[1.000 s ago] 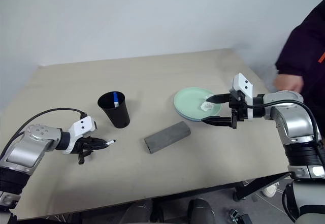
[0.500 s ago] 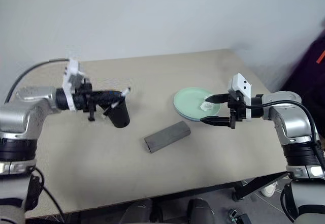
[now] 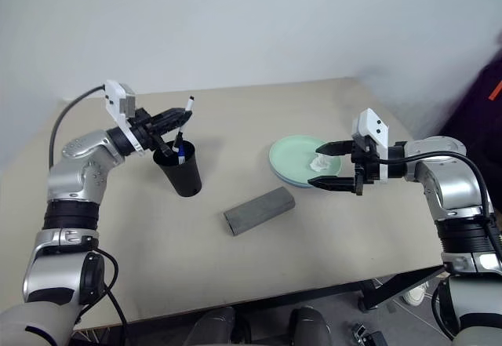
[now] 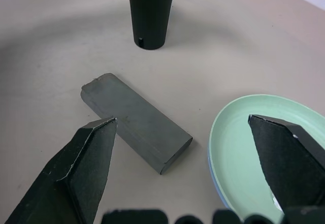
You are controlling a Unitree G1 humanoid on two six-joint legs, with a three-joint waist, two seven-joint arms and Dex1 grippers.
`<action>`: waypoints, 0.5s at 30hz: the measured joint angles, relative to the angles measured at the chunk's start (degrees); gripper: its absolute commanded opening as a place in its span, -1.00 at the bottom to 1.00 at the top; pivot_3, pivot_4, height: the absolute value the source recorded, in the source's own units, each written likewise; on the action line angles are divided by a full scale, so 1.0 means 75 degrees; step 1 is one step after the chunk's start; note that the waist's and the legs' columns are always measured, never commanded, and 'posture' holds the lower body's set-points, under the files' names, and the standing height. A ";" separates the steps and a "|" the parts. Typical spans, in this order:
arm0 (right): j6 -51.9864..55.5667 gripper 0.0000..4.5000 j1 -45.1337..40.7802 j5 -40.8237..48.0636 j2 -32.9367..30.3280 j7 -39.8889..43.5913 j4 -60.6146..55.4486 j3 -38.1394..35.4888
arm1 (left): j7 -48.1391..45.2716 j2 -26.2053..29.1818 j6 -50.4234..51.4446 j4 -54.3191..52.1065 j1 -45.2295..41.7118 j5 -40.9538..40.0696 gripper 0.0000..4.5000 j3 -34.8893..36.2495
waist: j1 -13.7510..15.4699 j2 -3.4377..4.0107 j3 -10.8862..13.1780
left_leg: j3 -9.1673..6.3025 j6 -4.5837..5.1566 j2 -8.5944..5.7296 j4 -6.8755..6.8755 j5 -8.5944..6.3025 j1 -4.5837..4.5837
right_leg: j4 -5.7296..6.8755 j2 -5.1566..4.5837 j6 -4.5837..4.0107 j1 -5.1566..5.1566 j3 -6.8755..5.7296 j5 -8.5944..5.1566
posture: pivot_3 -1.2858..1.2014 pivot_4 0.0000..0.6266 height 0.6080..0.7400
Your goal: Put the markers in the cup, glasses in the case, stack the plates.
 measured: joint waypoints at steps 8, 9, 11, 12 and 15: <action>0.0043 1.00 0.0000 0.0015 -0.0024 0.0008 -0.0008 -0.0026 | 0.0189 -0.0227 -0.0285 0.0035 0.0482 0.0000 -0.99 0.0009 | -0.0001 -0.0002 0.0001 | 0.0000 0.0027 0.0001 0.0001 -0.0016 -0.0001 | 0.0000 0.0000 -0.0003 -0.0002 -0.0001 0.0007 | 0.03 -1.00 0.80; 0.0044 1.00 0.0000 0.0017 -0.0025 0.0011 -0.0007 -0.0029 | 0.0211 -0.0229 -0.0289 0.0019 0.0525 -0.0008 -0.99 0.0015 | -0.0002 -0.0002 0.0001 | 0.0001 0.0028 0.0001 0.0002 -0.0016 -0.0001 | 0.0000 0.0000 -0.0003 -0.0002 -0.0001 0.0008 | 0.03 -1.00 0.80; 0.0044 1.00 0.0000 0.0017 -0.0026 0.0013 -0.0006 -0.0030 | 0.0258 -0.0229 -0.0289 -0.0028 0.0583 -0.0036 -0.99 0.0068 | -0.0002 -0.0002 0.0001 | 0.0001 0.0029 0.0001 0.0004 -0.0017 0.0000 | 0.0000 -0.0001 -0.0002 -0.0001 -0.0001 0.0009 | 0.03 -1.00 0.80; 0.0044 1.00 -0.0001 0.0018 -0.0026 0.0014 -0.0006 -0.0030 | 0.0260 -0.0229 -0.0287 -0.0064 0.0626 -0.0051 -0.87 0.0110 | -0.0002 -0.0002 0.0001 | 0.0001 0.0029 0.0001 0.0004 -0.0017 0.0000 | 0.0000 -0.0001 -0.0002 -0.0001 -0.0001 0.0010 | 0.03 -1.00 0.80; 0.0044 1.00 -0.0007 0.0018 -0.0026 0.0013 -0.0002 -0.0031 | 0.0263 -0.0219 -0.0252 -0.0117 0.0725 -0.0078 -0.47 0.0249 | 0.0000 -0.0002 0.0001 | 0.0000 0.0029 0.0002 0.0005 -0.0017 0.0000 | 0.0000 -0.0001 -0.0002 -0.0001 -0.0001 0.0012 | 0.03 -1.00 0.80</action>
